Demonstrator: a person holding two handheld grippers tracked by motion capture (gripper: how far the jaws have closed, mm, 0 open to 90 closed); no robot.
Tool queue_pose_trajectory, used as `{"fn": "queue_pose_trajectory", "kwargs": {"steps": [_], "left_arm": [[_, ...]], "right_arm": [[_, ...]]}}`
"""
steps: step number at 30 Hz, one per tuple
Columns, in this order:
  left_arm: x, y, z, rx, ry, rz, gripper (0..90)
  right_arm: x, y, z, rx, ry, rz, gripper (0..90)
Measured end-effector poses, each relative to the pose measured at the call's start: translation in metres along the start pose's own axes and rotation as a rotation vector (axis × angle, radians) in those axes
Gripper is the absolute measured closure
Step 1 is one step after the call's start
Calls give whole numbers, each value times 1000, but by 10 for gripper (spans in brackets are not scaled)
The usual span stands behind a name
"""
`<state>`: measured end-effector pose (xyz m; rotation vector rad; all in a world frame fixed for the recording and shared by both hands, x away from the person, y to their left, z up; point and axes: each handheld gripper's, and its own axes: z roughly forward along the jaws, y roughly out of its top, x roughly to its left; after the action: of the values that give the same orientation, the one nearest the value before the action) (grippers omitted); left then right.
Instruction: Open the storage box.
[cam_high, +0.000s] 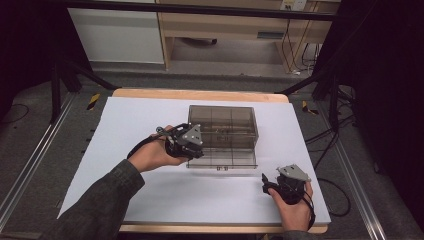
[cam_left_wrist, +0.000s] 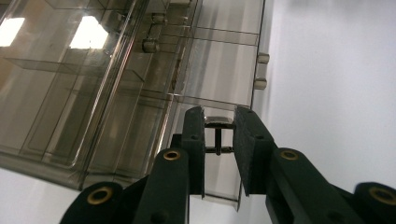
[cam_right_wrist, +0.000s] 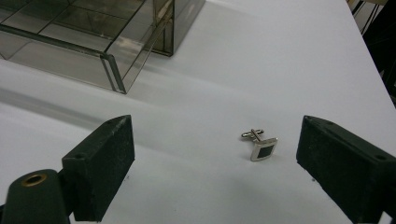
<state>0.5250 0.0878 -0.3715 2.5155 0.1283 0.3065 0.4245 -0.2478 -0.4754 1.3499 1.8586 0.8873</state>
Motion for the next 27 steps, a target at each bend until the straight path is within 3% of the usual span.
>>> {"fn": "queue_pose_trajectory", "kwargs": {"steps": [17, 27], "left_arm": [[-2, 17, 32, -80, 2, -56, 748], [-3, 22, 46, -72, -9, -72, 748]], "right_arm": [[-2, -1, 0, 0, -4, 5, 116], [-3, -1, 0, -1, -3, 7, 115]]}}
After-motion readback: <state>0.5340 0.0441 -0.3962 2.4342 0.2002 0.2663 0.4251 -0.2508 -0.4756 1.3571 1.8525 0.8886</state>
